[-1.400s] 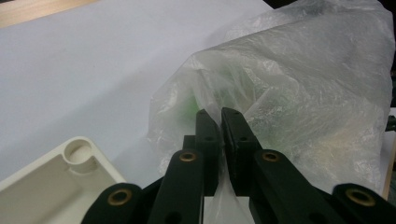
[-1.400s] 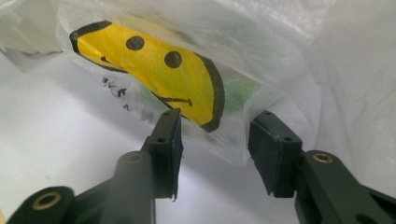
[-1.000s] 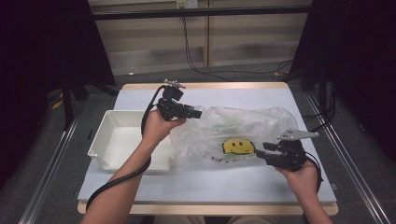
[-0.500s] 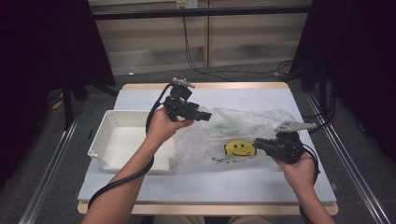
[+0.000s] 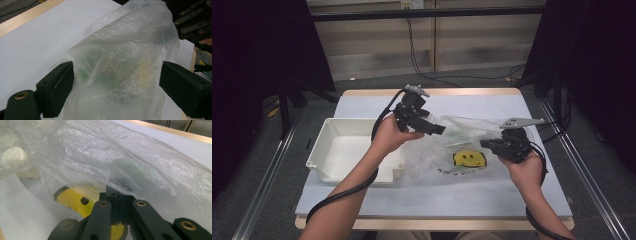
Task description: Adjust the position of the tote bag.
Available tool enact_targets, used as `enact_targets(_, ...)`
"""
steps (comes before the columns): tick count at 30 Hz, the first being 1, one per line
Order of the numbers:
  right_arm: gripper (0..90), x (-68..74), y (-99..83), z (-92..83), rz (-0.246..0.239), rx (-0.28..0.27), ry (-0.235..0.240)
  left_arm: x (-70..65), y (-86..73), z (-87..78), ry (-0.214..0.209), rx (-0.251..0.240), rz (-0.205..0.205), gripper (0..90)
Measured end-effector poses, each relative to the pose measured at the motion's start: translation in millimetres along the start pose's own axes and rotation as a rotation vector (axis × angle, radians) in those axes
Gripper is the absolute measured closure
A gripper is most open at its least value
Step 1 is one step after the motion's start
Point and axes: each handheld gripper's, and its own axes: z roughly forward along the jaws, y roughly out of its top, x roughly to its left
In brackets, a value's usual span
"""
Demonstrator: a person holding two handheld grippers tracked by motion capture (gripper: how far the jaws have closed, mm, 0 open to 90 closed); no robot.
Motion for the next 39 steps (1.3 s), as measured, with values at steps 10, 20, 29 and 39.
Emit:
enact_targets(10,89.1,4.4,16.0,8.5,-0.004,-0.001,0.011,-8.2,-3.1,16.9,-0.051,0.073,0.061,7.5)
enact_targets(20,89.1,4.5,18.1,20.2,0.016,0.007,0.028,-7.9,-9.6,23.1,-0.062,0.086,0.067,7.1)
enact_targets(29,89.1,10.3,20.6,25.6,0.008,0.007,0.043,-11.1,-11.6,26.5,-0.041,0.076,0.083,16.3)
enact_targets(39,84.4,13.2,16.1,28.6,-0.005,0.021,0.059,-7.3,-11.7,23.5,-0.027,0.046,0.065,63.3)
